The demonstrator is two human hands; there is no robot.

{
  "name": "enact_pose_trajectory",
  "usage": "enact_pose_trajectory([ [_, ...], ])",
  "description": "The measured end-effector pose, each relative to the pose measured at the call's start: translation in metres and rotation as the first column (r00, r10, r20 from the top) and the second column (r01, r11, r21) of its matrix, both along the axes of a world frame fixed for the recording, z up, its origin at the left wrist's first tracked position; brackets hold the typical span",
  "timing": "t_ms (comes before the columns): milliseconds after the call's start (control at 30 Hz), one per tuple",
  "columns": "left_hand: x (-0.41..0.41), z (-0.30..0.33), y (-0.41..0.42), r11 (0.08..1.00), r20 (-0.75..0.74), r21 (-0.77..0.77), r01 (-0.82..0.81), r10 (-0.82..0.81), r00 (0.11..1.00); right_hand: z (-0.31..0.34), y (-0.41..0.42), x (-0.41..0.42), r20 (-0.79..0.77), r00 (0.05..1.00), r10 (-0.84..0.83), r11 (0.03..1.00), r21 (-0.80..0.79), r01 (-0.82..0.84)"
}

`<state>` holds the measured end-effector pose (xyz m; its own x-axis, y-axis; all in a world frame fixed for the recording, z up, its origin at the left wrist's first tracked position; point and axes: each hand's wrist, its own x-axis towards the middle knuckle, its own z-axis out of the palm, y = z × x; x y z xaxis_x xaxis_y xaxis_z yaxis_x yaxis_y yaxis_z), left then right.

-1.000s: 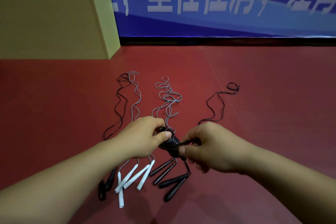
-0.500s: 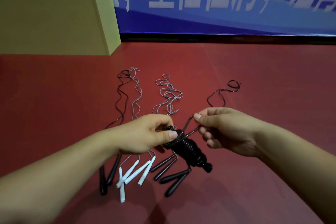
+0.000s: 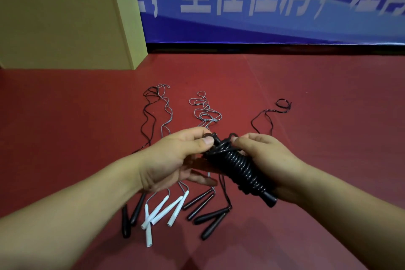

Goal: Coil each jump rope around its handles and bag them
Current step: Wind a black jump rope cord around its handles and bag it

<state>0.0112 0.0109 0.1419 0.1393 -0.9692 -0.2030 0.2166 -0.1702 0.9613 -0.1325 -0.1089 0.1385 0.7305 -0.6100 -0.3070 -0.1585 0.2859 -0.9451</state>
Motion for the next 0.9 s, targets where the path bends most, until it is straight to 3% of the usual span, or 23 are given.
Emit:
enact_pose_trajectory([
  [200, -0.016, -0.003, -0.016, 0.959, -0.17, 0.064, -0.277, 0.284, 0.944, -0.002, 0.001, 0.006, 0.102, 0.971, -0.218, 0.975, 0.054, 0.214],
  [400, -0.024, -0.004, -0.023, 0.944, -0.283, 0.062, -0.325, 0.329, 0.901, -0.006, -0.003, 0.013, 0.12, 0.928, -0.352, 0.936, 0.032, 0.351],
  [667, -0.043, -0.005, -0.022, 0.954, -0.072, 0.08, -0.289, 0.295, 0.953, -0.014, 0.001, 0.022, 0.125, 0.894, -0.43, 0.877, -0.177, 0.446],
  [900, -0.043, 0.001, -0.02, 0.957, -0.098, 0.11, -0.267, 0.278, 0.956, -0.017, 0.015, 0.03, 0.12, 0.912, -0.391, 0.898, -0.165, 0.407],
])
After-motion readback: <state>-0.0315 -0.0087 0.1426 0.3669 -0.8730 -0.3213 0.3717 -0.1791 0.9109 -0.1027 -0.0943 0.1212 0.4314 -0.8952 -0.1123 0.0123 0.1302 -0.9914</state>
